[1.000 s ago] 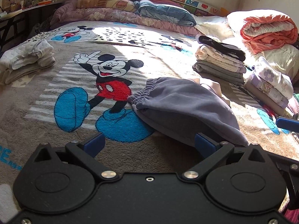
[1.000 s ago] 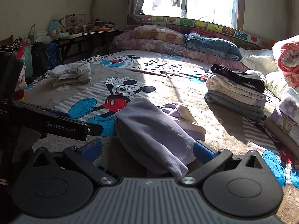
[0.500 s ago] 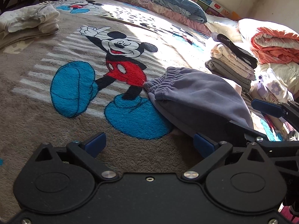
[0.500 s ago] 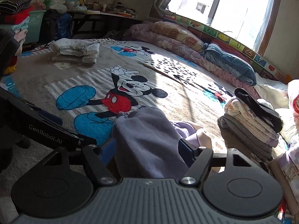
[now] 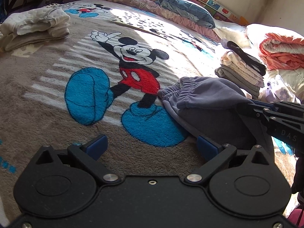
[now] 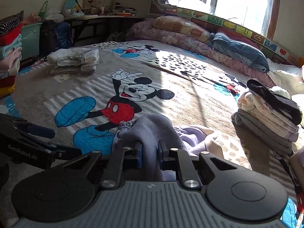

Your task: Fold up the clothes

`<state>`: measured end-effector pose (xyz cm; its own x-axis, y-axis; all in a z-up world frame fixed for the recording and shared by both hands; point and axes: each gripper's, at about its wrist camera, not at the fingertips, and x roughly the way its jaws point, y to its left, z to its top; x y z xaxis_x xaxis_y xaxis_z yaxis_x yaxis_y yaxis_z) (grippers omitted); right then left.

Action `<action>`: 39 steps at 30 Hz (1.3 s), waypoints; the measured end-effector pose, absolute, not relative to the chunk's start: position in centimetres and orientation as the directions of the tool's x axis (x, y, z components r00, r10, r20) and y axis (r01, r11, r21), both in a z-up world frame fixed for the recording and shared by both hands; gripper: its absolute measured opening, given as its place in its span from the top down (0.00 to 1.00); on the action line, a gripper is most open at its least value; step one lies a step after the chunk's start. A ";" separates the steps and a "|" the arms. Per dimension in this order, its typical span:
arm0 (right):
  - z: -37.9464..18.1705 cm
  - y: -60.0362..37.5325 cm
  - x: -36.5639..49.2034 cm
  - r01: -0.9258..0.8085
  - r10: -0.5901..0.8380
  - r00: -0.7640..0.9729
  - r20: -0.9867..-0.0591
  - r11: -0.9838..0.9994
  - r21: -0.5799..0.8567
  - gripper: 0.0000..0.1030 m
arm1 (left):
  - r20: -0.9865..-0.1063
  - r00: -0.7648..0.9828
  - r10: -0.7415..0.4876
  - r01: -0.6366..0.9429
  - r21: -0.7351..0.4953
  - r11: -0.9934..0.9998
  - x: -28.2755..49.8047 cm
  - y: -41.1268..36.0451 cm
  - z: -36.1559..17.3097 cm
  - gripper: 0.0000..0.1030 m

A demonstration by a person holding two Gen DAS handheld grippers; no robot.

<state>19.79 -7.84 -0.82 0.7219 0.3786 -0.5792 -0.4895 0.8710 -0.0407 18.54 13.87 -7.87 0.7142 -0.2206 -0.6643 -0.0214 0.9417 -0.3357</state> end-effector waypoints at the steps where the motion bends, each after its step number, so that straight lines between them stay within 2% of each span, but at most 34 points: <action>1: -0.5 -8.7 19.7 -0.474 0.388 0.727 -0.566 0.880 -0.007 0.84 | -0.661 0.718 -0.218 -0.023 -0.335 0.942 18.4 13.8 -7.8 0.02; 7: 1.3 -15.5 19.0 -0.337 0.395 0.780 -0.485 0.919 0.206 0.87 | -0.637 0.737 -0.228 -0.001 -0.338 0.941 17.5 13.2 -7.0 0.02; 12: 0.9 -16.4 18.3 -0.322 0.352 0.782 -0.515 0.935 0.150 0.86 | -0.634 0.740 -0.225 0.000 -0.335 0.942 17.1 12.5 -6.9 0.02; 13: 0.8 -15.6 18.0 -0.340 0.342 0.781 -0.523 0.935 0.104 0.74 | -0.632 0.741 -0.226 -0.001 -0.338 0.941 17.1 12.4 -6.8 0.02; 14: 0.7 -14.6 17.6 -0.363 0.332 0.781 -0.530 0.931 0.047 0.50 | -0.631 0.742 -0.227 -0.001 -0.340 0.940 17.1 12.4 -6.8 0.02; 16: 0.6 -12.8 16.9 -0.411 0.335 0.782 -0.526 0.911 -0.029 0.26 | -0.628 0.743 -0.230 0.002 -0.341 0.940 17.0 12.3 -6.6 0.01; 19: 0.4 -9.6 16.8 -0.488 0.349 0.761 -0.547 0.863 -0.129 0.25 | -0.641 0.719 -0.271 0.100 -0.290 0.952 16.8 11.2 -6.6 0.01; 23: 0.0 -6.6 18.0 -0.541 0.340 0.723 -0.602 0.820 -0.186 0.28 | -0.657 0.692 -0.300 0.262 -0.160 0.952 15.6 8.9 -7.0 0.01; 24: -0.2 -6.0 18.2 -0.549 0.334 0.716 -0.613 0.811 -0.200 0.30 | -0.656 0.686 -0.316 0.286 -0.156 0.945 15.4 8.6 -7.1 0.01; 25: -0.5 -5.5 18.5 -0.558 0.328 0.711 -0.622 0.802 -0.215 0.36 | -0.654 0.684 -0.325 0.294 -0.160 0.942 15.3 8.6 -7.2 0.01; 27: -1.3 -4.6 19.1 -0.572 0.311 0.701 -0.642 0.782 -0.247 0.57 | -0.650 0.679 -0.341 0.309 -0.168 0.936 15.1 8.6 -7.4 0.01; 29: -2.1 -4.2 19.7 -0.575 0.293 0.693 -0.659 0.776 -0.260 0.88 | -0.650 0.683 -0.333 0.301 -0.164 0.939 15.1 8.8 -7.4 0.01; 32: -1.4 -5.7 19.8 -0.543 0.327 0.706 -0.629 0.820 -0.183 0.90 | -0.647 0.689 -0.326 0.276 -0.182 0.944 15.2 9.6 -7.4 0.01; 39: 1.9 -13.6 19.2 -0.385 0.369 0.791 -0.488 0.920 0.071 0.90 | -0.632 0.703 -0.326 0.256 -0.203 0.945 15.2 9.8 -6.9 0.01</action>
